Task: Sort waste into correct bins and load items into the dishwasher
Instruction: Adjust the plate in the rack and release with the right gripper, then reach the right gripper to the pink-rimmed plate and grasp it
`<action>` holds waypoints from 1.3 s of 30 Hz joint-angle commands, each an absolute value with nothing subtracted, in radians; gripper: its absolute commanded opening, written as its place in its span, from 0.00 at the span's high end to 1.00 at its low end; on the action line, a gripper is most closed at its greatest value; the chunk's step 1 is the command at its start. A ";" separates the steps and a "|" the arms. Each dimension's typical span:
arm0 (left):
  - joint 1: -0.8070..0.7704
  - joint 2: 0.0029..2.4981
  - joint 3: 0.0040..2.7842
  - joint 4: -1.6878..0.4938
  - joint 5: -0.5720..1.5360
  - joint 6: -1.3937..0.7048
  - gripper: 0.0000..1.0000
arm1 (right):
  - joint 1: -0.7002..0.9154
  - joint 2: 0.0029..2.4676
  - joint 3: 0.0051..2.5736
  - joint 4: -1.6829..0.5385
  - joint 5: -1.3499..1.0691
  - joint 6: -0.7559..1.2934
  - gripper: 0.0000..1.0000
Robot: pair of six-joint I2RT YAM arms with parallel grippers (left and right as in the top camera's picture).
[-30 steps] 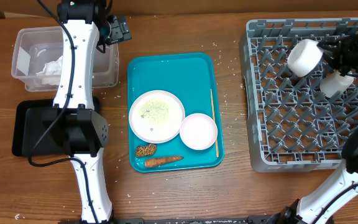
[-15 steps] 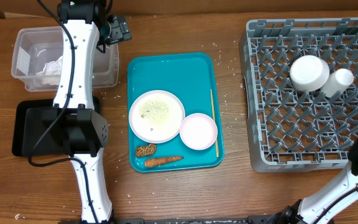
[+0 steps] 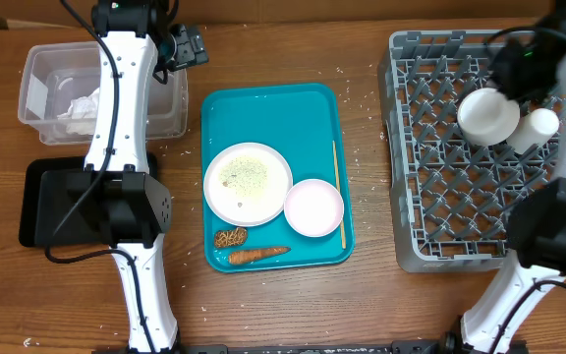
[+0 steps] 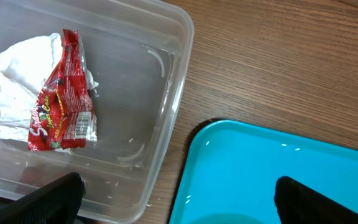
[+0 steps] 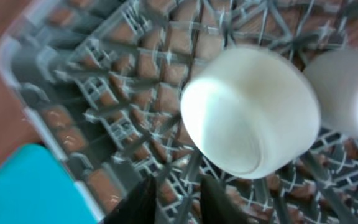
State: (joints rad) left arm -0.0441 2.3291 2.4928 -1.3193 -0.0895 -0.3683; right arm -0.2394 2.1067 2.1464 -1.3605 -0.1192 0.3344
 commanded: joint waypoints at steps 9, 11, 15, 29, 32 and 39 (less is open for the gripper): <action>-0.047 2.330 2.489 -1.320 -0.085 -0.389 0.00 | -0.290 2.104 1.956 -1.241 0.007 0.363 0.92; -0.047 2.330 2.489 -1.320 -0.085 -0.389 0.00 | -0.306 2.104 1.956 -1.235 0.007 0.363 0.93; -0.046 2.330 2.489 -1.320 -0.085 -0.389 0.00 | -0.339 2.104 1.959 -1.223 0.007 0.371 0.96; -0.046 2.330 2.489 -1.320 -0.085 -0.390 0.00 | -0.192 1.908 2.162 -1.503 -0.410 0.185 0.66; -0.046 2.330 2.489 -1.320 -0.085 -0.390 0.00 | -0.070 1.902 2.161 -1.576 -0.386 0.174 0.42; -0.046 2.330 2.489 -1.320 -0.085 -0.390 0.00 | 0.294 1.931 2.042 -1.592 -0.230 0.276 0.00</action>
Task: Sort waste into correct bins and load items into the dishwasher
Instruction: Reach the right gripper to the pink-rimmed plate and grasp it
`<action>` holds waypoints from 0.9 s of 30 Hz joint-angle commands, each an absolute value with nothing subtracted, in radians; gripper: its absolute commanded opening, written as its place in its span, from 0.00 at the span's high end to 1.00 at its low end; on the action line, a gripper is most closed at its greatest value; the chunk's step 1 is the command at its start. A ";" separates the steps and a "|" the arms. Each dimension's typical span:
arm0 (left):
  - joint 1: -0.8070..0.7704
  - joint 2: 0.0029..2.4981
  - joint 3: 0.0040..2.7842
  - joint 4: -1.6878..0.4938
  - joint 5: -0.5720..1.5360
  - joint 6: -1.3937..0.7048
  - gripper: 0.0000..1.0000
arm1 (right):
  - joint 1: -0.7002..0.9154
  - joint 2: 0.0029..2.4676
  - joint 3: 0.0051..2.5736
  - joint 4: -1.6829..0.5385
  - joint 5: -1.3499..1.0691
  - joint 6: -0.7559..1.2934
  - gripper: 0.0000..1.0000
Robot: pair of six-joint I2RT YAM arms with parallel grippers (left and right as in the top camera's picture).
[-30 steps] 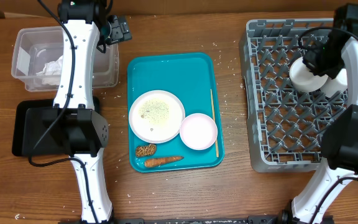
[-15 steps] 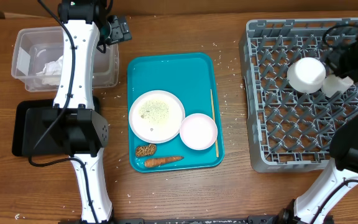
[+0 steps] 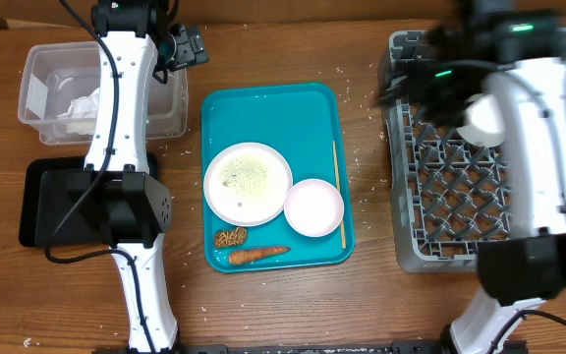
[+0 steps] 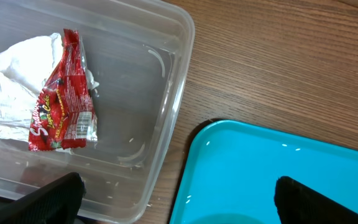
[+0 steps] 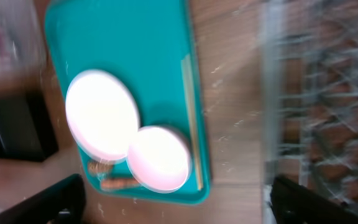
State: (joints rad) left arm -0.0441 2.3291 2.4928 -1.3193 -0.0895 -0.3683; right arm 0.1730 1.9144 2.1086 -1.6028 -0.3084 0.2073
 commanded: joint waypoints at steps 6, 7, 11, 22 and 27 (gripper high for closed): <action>-0.048 2.330 2.489 -1.320 -0.085 -0.389 0.00 | 0.554 1.932 1.802 -1.378 -0.141 0.520 0.00; -0.048 2.330 2.489 -1.320 -0.085 -0.389 0.00 | 0.585 1.932 1.768 -1.339 -0.138 0.553 0.00; -0.048 2.330 2.489 -1.320 -0.085 -0.389 0.00 | 0.673 1.932 1.641 -1.194 -0.104 0.716 0.03; -0.047 2.330 2.489 -1.320 -0.085 -0.389 0.00 | 0.739 1.934 1.394 -0.964 -0.079 0.866 0.38; -0.047 2.330 2.489 -1.320 -0.085 -0.389 0.00 | 0.741 1.934 1.382 -0.931 -0.084 0.801 0.41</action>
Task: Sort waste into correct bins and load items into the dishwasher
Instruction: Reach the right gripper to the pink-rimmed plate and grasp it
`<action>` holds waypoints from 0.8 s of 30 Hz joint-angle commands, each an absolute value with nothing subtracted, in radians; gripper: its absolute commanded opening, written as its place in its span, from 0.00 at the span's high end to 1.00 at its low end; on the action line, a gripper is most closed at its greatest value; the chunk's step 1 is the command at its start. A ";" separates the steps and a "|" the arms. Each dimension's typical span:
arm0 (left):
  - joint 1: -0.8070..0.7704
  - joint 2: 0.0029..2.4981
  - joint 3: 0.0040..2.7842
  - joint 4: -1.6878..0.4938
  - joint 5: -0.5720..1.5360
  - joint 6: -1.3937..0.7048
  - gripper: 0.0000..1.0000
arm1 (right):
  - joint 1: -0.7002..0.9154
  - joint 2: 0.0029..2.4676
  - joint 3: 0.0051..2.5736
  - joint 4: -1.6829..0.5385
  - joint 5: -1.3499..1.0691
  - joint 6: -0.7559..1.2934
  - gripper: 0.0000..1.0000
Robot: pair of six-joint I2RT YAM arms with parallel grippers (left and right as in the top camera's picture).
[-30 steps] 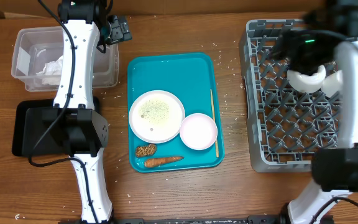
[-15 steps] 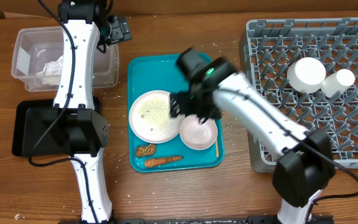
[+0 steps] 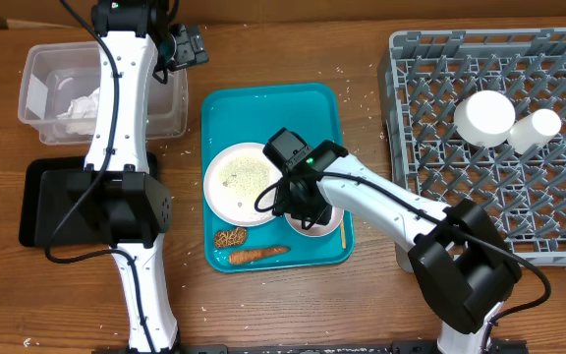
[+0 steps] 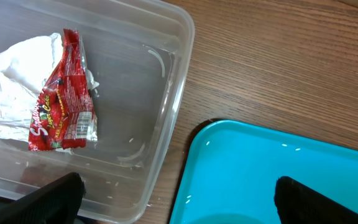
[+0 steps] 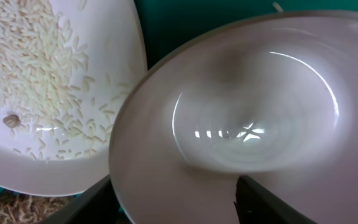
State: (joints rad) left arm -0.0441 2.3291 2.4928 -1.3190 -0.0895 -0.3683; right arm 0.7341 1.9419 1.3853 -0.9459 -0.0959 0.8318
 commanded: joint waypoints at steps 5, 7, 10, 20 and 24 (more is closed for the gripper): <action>-0.046 2.330 2.489 -1.319 -0.085 -0.389 0.00 | 0.741 1.934 1.387 -0.928 -0.118 0.788 0.69; -0.046 2.330 2.489 -1.319 -0.085 -0.389 0.00 | 0.740 1.934 1.404 -0.937 -0.142 0.780 0.79; -0.046 2.330 2.489 -1.320 -0.085 -0.389 0.00 | 0.738 1.930 1.457 -0.981 -0.150 0.776 0.91; -0.047 2.330 2.489 -1.320 -0.085 -0.389 0.00 | 0.612 1.866 1.803 -1.309 -0.128 0.596 0.96; -0.047 2.330 2.489 -1.320 -0.085 -0.389 0.00 | 0.476 1.815 1.908 -1.443 0.039 0.597 0.96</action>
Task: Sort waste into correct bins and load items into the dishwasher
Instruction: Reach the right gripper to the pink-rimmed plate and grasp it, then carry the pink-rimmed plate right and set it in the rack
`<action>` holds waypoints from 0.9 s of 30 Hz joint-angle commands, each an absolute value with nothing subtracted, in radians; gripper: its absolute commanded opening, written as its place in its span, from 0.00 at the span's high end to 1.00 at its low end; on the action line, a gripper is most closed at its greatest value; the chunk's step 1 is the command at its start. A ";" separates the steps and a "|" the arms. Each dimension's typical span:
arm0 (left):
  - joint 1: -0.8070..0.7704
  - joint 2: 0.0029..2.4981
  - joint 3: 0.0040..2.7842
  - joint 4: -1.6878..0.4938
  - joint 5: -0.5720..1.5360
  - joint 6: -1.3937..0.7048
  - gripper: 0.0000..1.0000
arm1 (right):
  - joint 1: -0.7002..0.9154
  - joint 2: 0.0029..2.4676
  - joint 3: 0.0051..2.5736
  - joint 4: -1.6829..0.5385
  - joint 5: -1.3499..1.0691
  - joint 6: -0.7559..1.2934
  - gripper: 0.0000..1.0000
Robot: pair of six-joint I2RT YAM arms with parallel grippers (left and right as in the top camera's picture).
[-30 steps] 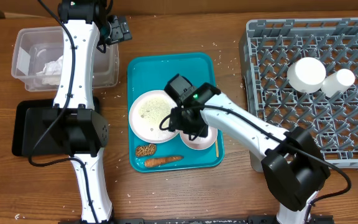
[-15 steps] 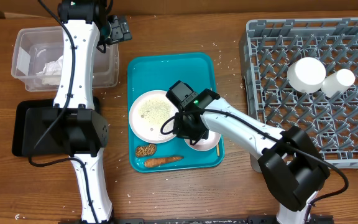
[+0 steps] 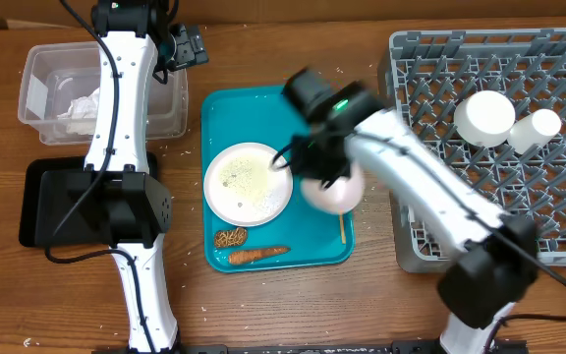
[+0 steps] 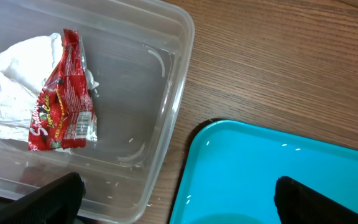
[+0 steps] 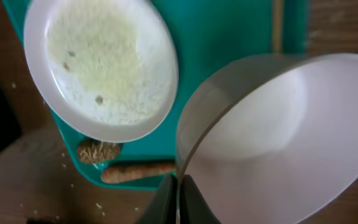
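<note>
My right gripper [image 5: 178,198] is shut on the rim of a white bowl [image 5: 278,137], which hangs tilted above the lower right of the teal tray [image 3: 263,108]. The tray also carries a white plate [image 3: 248,183] with rice grains, a carrot [image 3: 258,255], a brown scrap [image 3: 230,237] and a chopstick [image 5: 277,25]. Far from these, my left gripper [image 4: 178,204] is open with nothing in it, above the corner of the clear bin [image 4: 166,124]. That bin holds a red wrapper [image 4: 61,115] and crumpled white paper [image 4: 11,81].
The grey dish rack [image 3: 430,197] at the right holds two white cups [image 3: 486,116] near its far side. A black bin [image 3: 67,202] sits in front of the clear bin at the left. Crumbs dot the wooden table around the tray.
My right gripper was open low around the bowl's rim on the tray. It is now shut on that rim, and the bowl is off the tray and tilted. The left arm is unchanged.
My right gripper was first over the rack beside a white cup. Then it was between rack and tray, then down at the bowl on the tray, and now it holds the bowl lifted. My left gripper stayed open over the clear bin's corner throughout.
</note>
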State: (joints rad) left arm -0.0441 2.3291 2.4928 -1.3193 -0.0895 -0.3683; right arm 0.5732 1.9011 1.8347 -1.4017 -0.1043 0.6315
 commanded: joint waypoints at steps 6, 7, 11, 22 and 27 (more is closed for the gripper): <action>-0.047 2.330 2.489 -1.319 -0.085 -0.390 0.00 | 0.164 1.737 1.912 -1.544 0.051 0.491 0.96; -0.047 2.330 2.489 -1.320 -0.085 -0.390 0.00 | 0.116 1.735 1.912 -1.545 0.045 0.471 0.96; -0.047 2.330 2.489 -1.320 -0.085 -0.389 0.00 | -0.070 1.736 1.884 -1.497 -0.207 0.250 0.96; -0.047 2.330 2.489 -1.320 -0.085 -0.390 0.00 | -0.465 1.740 1.618 -1.297 -0.952 -0.133 0.96; -0.047 2.330 2.489 -1.320 -0.085 -0.389 0.00 | -0.604 1.741 1.515 -1.282 -1.002 -0.197 0.96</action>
State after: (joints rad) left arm -0.0441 2.3291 2.4928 -1.3193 -0.0895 -0.3683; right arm -0.5499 1.7531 1.5532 -1.2854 -0.8749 -0.1040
